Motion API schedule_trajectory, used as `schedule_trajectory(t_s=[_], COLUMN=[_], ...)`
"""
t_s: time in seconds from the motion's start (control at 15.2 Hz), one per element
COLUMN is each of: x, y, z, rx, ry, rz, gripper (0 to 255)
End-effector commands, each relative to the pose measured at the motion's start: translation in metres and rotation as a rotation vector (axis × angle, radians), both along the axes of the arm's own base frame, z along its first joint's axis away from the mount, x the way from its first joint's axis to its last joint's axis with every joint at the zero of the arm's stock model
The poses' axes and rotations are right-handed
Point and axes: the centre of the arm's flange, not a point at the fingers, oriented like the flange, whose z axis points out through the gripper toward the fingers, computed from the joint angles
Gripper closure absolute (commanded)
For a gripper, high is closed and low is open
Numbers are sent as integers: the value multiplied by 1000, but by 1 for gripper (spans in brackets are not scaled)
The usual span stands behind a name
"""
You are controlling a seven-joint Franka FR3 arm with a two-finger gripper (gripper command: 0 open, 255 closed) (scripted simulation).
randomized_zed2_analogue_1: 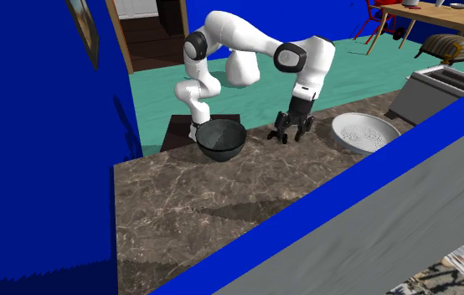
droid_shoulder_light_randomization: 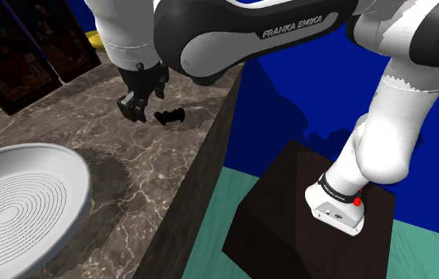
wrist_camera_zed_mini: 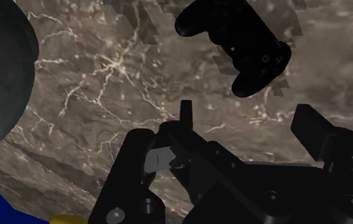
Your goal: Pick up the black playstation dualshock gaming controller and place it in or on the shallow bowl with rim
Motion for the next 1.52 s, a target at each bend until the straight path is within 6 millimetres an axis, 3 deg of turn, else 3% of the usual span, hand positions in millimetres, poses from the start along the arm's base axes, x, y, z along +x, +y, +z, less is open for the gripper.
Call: schedule_trajectory(t_s=[0.0,0.13,0.66,1.12,1.19,1.45], x=[-15,-28,-20,-20,-20,-20], y=[-8,-19,-24,-24,-24,-24], z=[17,35,-4,-3,-3,-4], rx=[46,90,89,89,89,89], ry=[48,93,93,93,93,93], rz=[78,154,154,154,154,154], gripper=[0,0,0,0,255,255])
